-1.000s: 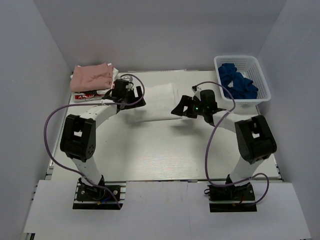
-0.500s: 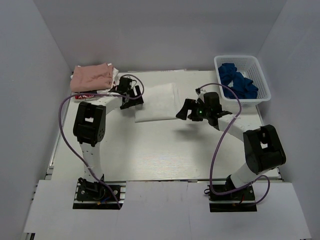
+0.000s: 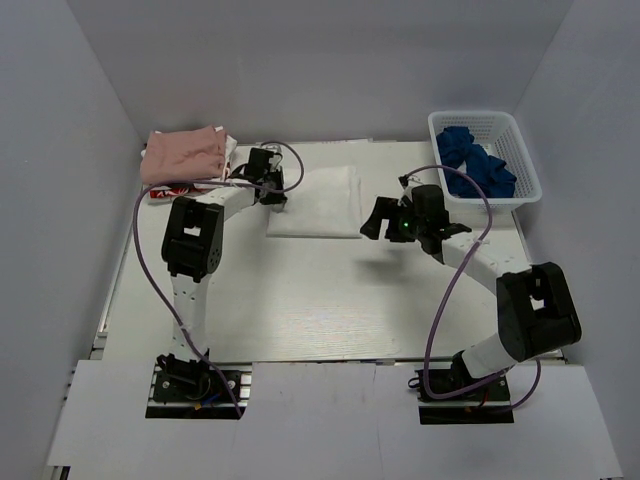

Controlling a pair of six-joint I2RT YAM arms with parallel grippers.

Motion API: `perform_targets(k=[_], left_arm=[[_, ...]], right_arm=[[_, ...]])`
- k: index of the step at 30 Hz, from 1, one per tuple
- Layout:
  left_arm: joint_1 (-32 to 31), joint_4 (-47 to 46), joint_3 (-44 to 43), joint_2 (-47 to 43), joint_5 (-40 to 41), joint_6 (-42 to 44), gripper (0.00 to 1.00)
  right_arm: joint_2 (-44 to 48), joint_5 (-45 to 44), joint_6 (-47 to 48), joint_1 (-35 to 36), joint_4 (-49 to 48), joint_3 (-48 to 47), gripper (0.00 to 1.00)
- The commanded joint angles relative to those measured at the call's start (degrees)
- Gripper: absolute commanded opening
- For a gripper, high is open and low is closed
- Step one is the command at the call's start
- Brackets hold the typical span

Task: Fold and stack the t-shirts
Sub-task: Put the neatly folded tshirt into the corner of the board with the left arm

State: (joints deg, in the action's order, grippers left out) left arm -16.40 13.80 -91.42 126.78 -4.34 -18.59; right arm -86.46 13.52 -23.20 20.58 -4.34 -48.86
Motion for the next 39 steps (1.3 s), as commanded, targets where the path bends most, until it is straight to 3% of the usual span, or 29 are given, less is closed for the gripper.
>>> perform_targets(k=[1,11,18,32,39], left_arm=[[-0.4,6.1,-2.8,1.6,5.2,7.4,0.0],[0.1,-0.9,-2.6,-11.8,18.0,31.8,0.0],[1.9,-7.9,-1.3,-18.4,23.3,40.5,0.0],[10.4,11.4,-32.9,-7.9,26.0,44.3,0.0],[13.0,10.9,-36.6,-7.1,25.3,39.9,0.0]], right_arm=[[3.1,-3.1,2.8,-0.6,-0.1,0.8,0.9],[7.1,-10.1,5.5,-0.7,0.6,3.4,0.9],[7.9,-13.0,6.3,-0.7,1.8,3.2,0.9],[5.5,-15.5,6.2,-0.6,4.2,0.0,0.9],[3.3,-14.1,6.0,-0.6,6.4,-2.5,0.9]])
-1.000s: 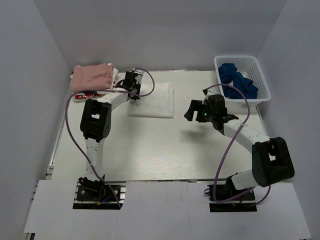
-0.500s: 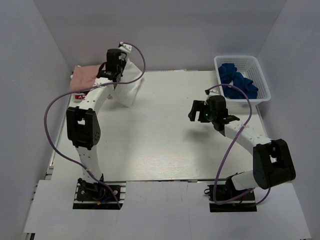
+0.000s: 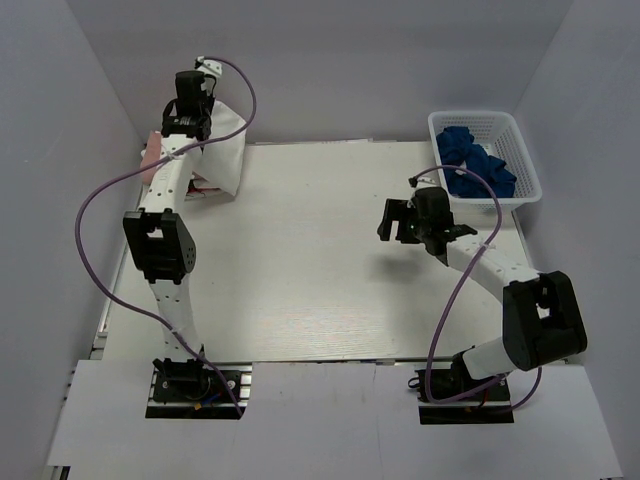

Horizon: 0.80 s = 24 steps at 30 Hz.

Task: Fold and stack the t-shirts
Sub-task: Put the neatly folded tshirt into the corner of the board with the left arm

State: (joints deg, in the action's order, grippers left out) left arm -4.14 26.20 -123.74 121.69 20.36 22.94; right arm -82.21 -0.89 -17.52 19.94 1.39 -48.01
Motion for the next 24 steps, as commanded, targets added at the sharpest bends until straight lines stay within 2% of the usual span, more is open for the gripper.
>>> perform_targets(k=[1,7,11,17,24], left_arm=[[1.3,-1.5,-4.7,-2.0,0.6,-1.6,0.0],[4.4,-3.4,-7.7,-1.4,2.3,-5.1,0.0],[6.6,-4.8,-7.1,-0.8,-1.2,-6.8,0.0],[9.2,-5.6,-9.1,5.6,-4.4,-10.8,0.0],[12.7,-10.1,-7.5,9.5,-2.0,-11.4,0.0]], right_arm=[[-1.0,0.3,0.3,0.0,0.7,-3.7,0.9],[-2.9,2.3,0.0,0.1,1.0,-5.2,0.9],[-4.2,3.3,-0.7,0.0,1.2,-6.1,0.9],[-4.9,1.5,0.4,0.2,2.7,-9.3,0.9],[-6.5,1.7,0.2,0.1,3.4,-11.3,0.9]])
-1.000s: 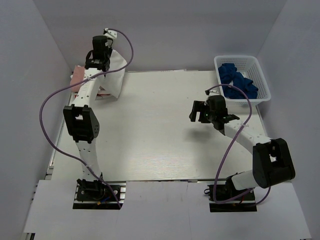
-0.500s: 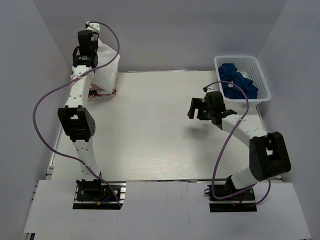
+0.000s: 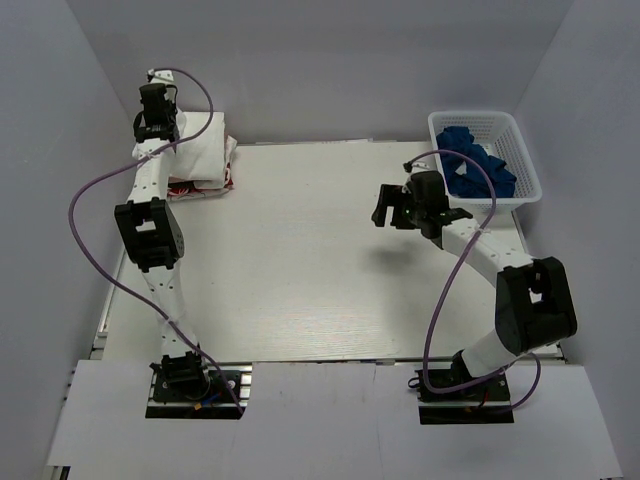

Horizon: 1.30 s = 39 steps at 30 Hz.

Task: Fold and stack the t-shirts
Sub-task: Put the neatly folded tshirt into the corner of the board with the left arm

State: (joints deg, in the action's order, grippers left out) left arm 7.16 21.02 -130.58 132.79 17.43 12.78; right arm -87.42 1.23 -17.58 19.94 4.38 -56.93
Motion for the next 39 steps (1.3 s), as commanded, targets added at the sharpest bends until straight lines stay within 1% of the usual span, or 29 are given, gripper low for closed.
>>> perform_targets(k=[1,3,4,5,6,8,10,11,12,13,14,15,19,22,25,26,27,29,30,31,32,33,34,35,36,37,38,39], left_arm=[[1.4,-6.1,0.1,-1.6,0.9,-0.3,0.0],[1.4,-9.4,2.8,-1.6,0.9,-0.3,0.0],[1.4,-10.1,3.3,-1.6,0.9,-0.3,0.02],[1.4,-11.2,4.0,-1.0,0.9,-0.3,0.07],[1.4,-11.9,4.0,-1.0,1.9,-0.3,0.27],[1.4,-13.0,4.0,-0.2,3.8,-0.3,0.34],[1.4,-13.5,3.4,1.2,6.7,-0.3,0.55],[1.4,-13.5,3.4,1.2,7.5,-0.8,0.67],[1.4,-14.2,3.4,1.2,9.0,-0.8,0.9],[1.4,-14.2,3.4,1.2,10.0,-0.8,1.0],[1.4,-14.2,3.4,1.2,12.6,-1.5,1.0],[1.4,-14.2,3.4,1.2,13.6,-2.4,1.0],[1.4,-12.6,3.4,0.5,10.8,-4.4,1.0],[-0.1,-10.7,5.2,-2.1,7.4,-5.0,1.0],[-1.4,-5.9,7.3,-6.8,0.6,-9.6,1.0],[-1.4,-4.4,8.1,-8.4,-3.5,-11.4,1.0],[-2.7,-2.6,11.5,-12.6,-6.2,-14.2,1.0],[-4.5,-3.2,18.2,-18.3,-7.8,-17.4,1.0],[-5.7,-4.3,27.7,-21.7,-8.5,-19.8,1.0],[-8.7,-8.3,33.1,-28.9,-8.6,-21.1,1.0],[-10.5,-10.3,38.3,-32.6,-7.6,-22.6,1.0],[-12.5,-12.1,48.0,-36.0,-7.1,-24.1,1.0],[-16.7,-13.7,51.9,-39.2,-7.1,-27.0,1.0],[-18.7,-12.9,54.9,-41.9,-7.1,-28.9,1.0],[-20.3,-12.9,60.7,-46.8,-8.7,-30.6,1.0],[-23.2,-12.9,63.8,-49.1,-9.9,-34.0,1.0],[-24.6,-12.9,66.8,-51.3,-10.7,-35.8,1.0],[-25.7,-13.7,73.1,-53.5,-12.3,-36.8,1.0]], right_arm=[[-1.4,-0.4,0.2,0.3,0.7,-2.6,0.9],[-2.5,-0.4,0.1,0.4,0.9,-3.0,0.9],[-2.6,-0.5,-0.3,0.3,0.9,-2.9,0.9],[-3.2,-0.4,-0.6,0.4,0.8,-3.2,0.9],[-3.4,-0.1,-0.7,0.4,1.0,-3.3,0.9],[-3.9,0.1,-1.0,0.3,1.0,-3.6,0.9],[-4.2,-0.2,-1.3,0.4,1.3,-4.2,0.9],[-4.4,-0.2,-1.4,0.4,1.5,-4.2,0.9],[-4.8,-0.2,-1.4,0.4,1.5,-4.9,0.9],[-4.9,0.0,-1.7,0.4,1.4,-4.9,0.9],[-4.9,0.3,-1.8,0.4,1.2,-4.9,0.9],[-5.1,0.7,-1.8,0.3,0.9,-5.2,0.9],[-4.9,1.2,-1.8,0.5,0.3,-5.5,0.9],[-3.1,1.0,-2.0,0.4,-0.5,-4.5,0.9],[0.2,0.9,-2.6,0.3,-1.8,-2.3,0.9],[0.8,0.9,-2.2,0.4,-2.4,-1.8,0.9],[2.2,0.9,-2.5,0.2,-2.5,-0.5,0.9],[3.4,1.1,-3.2,0.3,-3.0,0.8,0.9],[3.7,1.7,-4.0,0.1,-3.2,1.3,0.9],[5.1,2.1,-4.4,0.3,-3.6,3.2,0.9],[5.8,2.6,-4.6,0.3,-3.7,3.9,0.9],[7.2,2.8,-4.8,0.2,-3.6,5.4,0.9],[7.8,2.7,-5.4,0.4,-3.7,6.3,0.9],[10.3,3.5,-5.5,0.4,-3.7,8.8,0.9],[11.2,3.7,-5.4,0.3,-3.7,9.8,0.9],[12.2,3.7,-5.4,0.3,-3.7,10.5,0.9],[15.1,3.3,-5.4,0.2,-3.7,13.3,0.9],[16.0,3.4,-5.5,0.2,-3.8,14.4,0.9]])
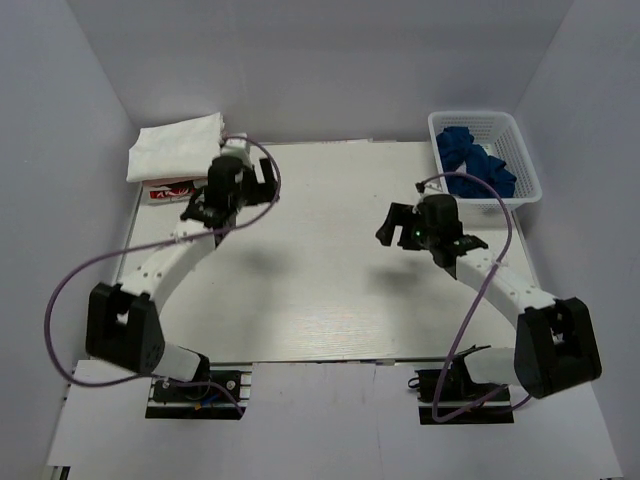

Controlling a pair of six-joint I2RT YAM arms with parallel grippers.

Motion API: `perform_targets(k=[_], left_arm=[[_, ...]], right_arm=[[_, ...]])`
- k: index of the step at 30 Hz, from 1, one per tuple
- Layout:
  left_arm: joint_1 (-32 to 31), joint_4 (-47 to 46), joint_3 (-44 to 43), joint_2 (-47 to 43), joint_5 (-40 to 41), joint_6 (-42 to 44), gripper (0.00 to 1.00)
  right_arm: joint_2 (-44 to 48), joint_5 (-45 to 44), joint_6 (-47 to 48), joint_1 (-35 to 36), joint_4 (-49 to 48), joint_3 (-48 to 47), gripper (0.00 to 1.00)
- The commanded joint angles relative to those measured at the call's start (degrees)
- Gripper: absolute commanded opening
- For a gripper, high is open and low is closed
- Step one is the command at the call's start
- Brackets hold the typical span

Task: Fold and stack the t-shirts
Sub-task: Put the neatly folded tshirt into the corner of the board with the left arm

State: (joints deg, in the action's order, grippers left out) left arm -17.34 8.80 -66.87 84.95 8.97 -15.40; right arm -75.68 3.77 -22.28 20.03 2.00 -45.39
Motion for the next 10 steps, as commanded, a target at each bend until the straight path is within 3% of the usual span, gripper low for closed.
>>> perform_targets(k=[1,6,10], left_arm=[[-2.2,-2.0,12.2,-9.7,-3.9,-10.3,1.0],[-6.6,1.7,21.3,-18.8,-2.3,-12.7,1.0],[-7.8,4.8,22.0,-23.0,1.7,-13.4,1.0]], right_arm=[[5.4,0.9,-0.7,0.1,-1.3,3.7,0.9],[13.9,1.1,-2.9,0.1,-6.6,12.5,0.9],[17.7,2.6,-4.4,0.2,-13.2,16.9,0.9]])
